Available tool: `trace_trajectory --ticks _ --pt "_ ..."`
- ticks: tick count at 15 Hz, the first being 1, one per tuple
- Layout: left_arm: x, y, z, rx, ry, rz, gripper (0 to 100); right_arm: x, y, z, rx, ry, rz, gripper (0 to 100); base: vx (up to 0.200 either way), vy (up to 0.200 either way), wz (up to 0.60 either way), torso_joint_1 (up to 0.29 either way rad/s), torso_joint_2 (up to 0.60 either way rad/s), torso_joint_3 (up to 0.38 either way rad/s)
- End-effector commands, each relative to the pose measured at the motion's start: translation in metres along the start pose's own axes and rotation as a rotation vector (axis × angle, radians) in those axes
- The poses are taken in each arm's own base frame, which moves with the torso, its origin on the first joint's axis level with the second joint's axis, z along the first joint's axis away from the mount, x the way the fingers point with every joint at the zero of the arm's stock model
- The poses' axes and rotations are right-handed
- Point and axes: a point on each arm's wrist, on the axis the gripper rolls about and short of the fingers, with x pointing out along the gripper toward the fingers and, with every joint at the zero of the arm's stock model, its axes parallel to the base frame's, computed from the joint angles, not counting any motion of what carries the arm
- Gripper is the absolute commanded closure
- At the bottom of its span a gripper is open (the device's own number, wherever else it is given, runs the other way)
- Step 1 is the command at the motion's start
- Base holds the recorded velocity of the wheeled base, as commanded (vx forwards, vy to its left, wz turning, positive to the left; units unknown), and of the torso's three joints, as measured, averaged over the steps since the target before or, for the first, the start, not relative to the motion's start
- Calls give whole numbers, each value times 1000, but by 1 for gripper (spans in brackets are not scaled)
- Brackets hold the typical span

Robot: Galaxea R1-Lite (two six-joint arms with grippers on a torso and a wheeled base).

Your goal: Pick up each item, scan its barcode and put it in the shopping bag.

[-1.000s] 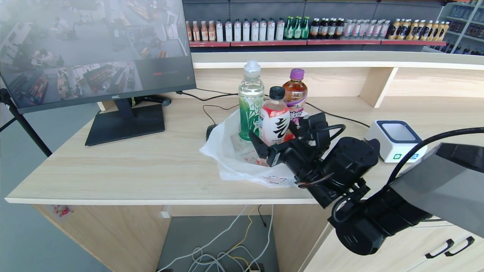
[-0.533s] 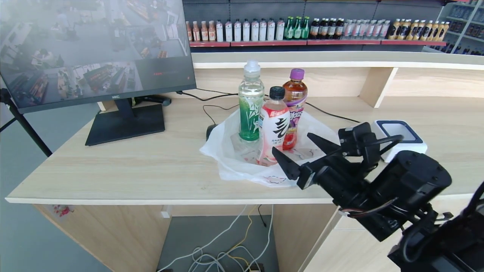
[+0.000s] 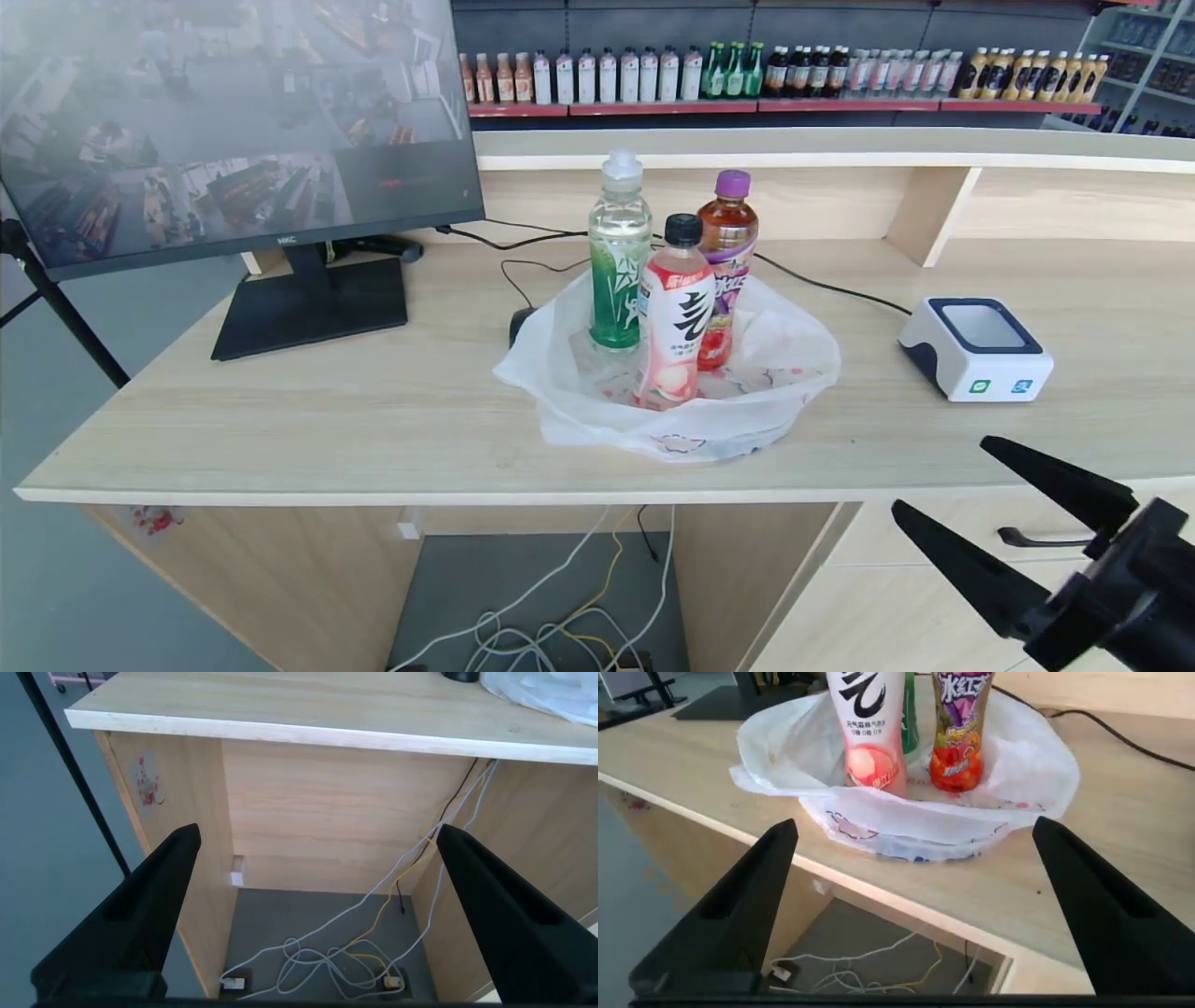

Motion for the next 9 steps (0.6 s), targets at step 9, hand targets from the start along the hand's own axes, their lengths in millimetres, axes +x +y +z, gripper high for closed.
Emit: trace_trajectory --ticks 9 --pt "0 0 0 0 0 1 0 -148 -10 -61 -62 197 44 0 0 0 0 0 0 0"
